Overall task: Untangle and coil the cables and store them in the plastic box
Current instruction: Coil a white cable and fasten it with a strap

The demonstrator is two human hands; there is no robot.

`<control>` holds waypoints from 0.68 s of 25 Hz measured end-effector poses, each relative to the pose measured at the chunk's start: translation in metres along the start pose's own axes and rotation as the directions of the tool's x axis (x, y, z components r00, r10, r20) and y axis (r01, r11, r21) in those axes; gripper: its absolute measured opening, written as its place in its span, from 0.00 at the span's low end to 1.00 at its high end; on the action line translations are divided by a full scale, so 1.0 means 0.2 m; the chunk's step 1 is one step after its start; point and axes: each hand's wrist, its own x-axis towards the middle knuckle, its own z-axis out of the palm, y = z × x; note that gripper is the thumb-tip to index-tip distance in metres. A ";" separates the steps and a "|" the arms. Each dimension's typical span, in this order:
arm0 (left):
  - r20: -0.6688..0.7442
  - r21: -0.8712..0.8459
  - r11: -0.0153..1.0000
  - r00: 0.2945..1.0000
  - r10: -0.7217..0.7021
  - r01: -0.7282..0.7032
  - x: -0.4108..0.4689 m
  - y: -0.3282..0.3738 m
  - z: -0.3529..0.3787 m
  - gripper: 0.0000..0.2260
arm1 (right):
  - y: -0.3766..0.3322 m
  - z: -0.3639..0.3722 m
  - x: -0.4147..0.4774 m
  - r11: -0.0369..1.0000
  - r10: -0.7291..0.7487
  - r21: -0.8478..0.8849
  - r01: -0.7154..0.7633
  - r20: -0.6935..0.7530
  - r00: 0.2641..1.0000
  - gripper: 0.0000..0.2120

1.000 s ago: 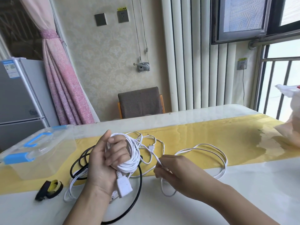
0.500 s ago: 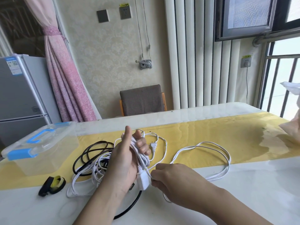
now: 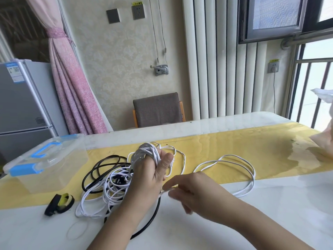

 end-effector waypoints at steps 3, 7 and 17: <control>0.045 0.175 0.984 0.999 -0.023 0.015 0.01 -0.04 -0.04 0.15 | 0.00 -0.06 -0.01 0.981 0.095 0.174 -0.082 -0.065 0.993 0.10; 0.170 0.295 0.952 0.975 -0.142 0.087 -0.01 -0.03 -0.04 0.27 | -0.04 -0.13 -0.01 0.861 0.014 0.508 -0.017 0.010 1.000 0.08; 0.928 -0.291 0.523 0.369 -0.050 0.801 -0.07 0.19 -0.04 0.20 | 0.00 -0.29 -0.03 0.756 0.156 0.633 0.167 -0.421 0.893 0.06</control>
